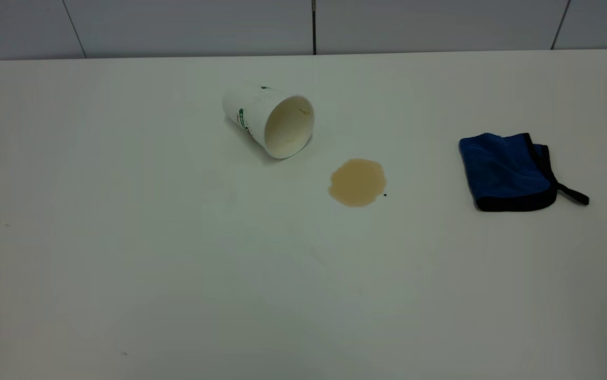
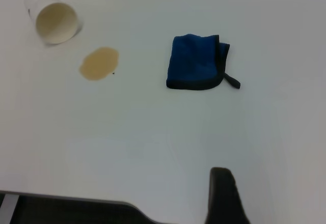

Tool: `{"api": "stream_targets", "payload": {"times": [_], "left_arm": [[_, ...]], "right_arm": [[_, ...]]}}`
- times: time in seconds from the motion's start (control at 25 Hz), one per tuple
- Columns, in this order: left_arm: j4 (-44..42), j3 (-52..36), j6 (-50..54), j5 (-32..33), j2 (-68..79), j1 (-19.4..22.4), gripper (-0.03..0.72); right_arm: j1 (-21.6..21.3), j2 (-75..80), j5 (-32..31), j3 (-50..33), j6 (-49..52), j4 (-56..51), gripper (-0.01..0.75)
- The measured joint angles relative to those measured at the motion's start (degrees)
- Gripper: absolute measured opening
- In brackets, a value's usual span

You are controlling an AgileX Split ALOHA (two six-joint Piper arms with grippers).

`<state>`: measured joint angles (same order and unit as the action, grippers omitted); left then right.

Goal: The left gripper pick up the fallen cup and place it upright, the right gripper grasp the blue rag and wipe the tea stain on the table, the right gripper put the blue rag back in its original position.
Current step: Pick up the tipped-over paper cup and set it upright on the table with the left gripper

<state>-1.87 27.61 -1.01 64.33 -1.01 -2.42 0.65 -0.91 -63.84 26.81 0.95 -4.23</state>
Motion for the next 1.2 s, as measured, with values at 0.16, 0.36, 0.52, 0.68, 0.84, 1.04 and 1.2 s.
{"api": "stream_targets", "payload": {"times": [0.16,0.36,0.52,0.68,0.84,1.04,1.2], "left_arm": [[0.0,0.0,0.0,0.0,0.0,0.0,0.466],[0.0,0.0,0.0,0.0,0.0,0.0,0.466],[0.06,0.13,0.0,-0.25,0.05,0.0,0.456],[1.08,1.86,-1.56,-6.39,4.87,0.0,0.471],[3.33,2.71,-6.47,-14.86,16.33,0.0,0.55],[8.12,2.71,-11.83,-27.25,35.56,0.0,0.587],[12.38,4.31,-18.59,-37.98,50.68,-0.16,0.583]], "right_arm": [[0.0,0.0,0.0,0.0,0.0,0.0,0.526],[0.0,0.0,0.0,0.0,0.0,0.0,0.526],[0.0,0.0,0.0,0.0,0.0,0.0,0.526],[0.0,0.0,0.0,0.0,0.0,0.0,0.526],[0.0,0.0,0.0,0.0,0.0,0.0,0.526],[0.0,0.0,0.0,0.0,0.0,0.0,0.526],[0.0,0.0,0.0,0.0,0.0,0.0,0.526]]}}
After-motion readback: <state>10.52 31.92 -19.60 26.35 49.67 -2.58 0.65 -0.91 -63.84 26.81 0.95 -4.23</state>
